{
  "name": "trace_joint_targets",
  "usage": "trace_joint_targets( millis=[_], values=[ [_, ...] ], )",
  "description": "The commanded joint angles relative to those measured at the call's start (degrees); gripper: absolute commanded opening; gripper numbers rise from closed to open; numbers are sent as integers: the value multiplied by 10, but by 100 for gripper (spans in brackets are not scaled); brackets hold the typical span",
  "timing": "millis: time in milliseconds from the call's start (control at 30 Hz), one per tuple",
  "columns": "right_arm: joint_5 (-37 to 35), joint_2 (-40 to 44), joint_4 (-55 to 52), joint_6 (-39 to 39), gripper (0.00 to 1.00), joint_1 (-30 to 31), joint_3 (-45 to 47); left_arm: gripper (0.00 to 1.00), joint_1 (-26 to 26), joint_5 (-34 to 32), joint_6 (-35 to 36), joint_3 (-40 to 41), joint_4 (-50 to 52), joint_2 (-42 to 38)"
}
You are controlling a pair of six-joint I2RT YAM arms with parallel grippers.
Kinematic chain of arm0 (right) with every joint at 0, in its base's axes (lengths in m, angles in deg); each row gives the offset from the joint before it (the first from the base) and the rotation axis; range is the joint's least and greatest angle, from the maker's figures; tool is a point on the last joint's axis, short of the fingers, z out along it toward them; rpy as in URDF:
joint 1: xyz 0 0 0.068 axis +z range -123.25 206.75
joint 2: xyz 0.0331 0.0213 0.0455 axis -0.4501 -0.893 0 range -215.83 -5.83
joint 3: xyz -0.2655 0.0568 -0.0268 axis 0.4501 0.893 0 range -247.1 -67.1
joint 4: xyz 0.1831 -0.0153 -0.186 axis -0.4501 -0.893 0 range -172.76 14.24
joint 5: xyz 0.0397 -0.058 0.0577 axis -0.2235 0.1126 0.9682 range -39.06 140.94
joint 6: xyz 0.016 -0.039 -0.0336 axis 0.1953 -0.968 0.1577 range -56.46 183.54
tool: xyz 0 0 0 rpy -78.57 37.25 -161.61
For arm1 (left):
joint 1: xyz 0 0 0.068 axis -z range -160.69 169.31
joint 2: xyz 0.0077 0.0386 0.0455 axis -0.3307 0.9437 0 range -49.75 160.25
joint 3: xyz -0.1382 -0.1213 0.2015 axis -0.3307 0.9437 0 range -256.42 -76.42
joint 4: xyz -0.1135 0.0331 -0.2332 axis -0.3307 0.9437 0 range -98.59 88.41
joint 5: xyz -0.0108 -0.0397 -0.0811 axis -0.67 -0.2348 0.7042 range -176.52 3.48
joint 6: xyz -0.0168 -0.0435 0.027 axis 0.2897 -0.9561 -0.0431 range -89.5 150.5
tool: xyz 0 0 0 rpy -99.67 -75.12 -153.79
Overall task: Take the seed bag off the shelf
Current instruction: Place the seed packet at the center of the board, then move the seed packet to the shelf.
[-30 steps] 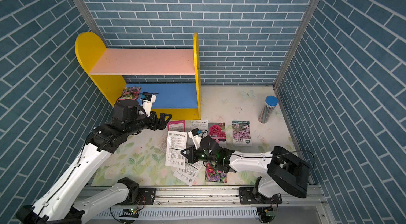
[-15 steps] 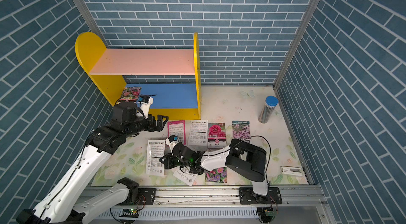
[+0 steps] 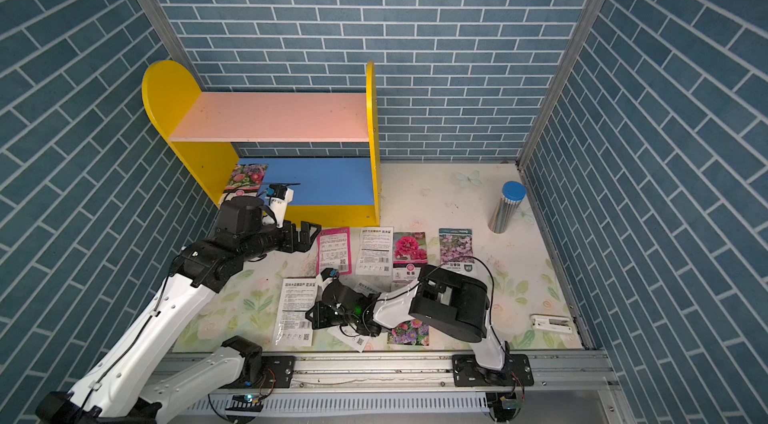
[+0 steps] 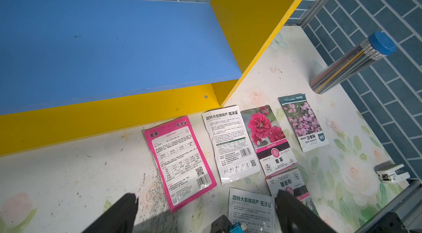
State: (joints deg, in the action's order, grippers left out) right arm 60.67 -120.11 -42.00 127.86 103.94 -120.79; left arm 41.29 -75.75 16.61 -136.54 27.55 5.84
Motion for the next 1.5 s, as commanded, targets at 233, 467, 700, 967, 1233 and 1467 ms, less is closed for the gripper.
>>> trace_joint_targets(
  millis=[233,467,700,967,1233,1467],
  values=[
    [-18,-2,-68,7,32,4,-1,100,-5,5,3,14,-9,-6],
    [-65,74,-115,-16,39,-13,48,100,-4,-8,1,12,-3,-10],
    [37,164,-51,-161,56,-16,71,100,-8,-25,-22,15,-29,-5],
    [50,289,-93,-246,91,-22,104,100,-39,-70,-97,38,-94,25],
    [-51,456,-227,-327,100,-46,137,100,-150,-42,-153,59,-177,64],
    [-79,519,-264,-359,100,-93,154,100,-195,-173,-134,28,-206,98]
  ],
)
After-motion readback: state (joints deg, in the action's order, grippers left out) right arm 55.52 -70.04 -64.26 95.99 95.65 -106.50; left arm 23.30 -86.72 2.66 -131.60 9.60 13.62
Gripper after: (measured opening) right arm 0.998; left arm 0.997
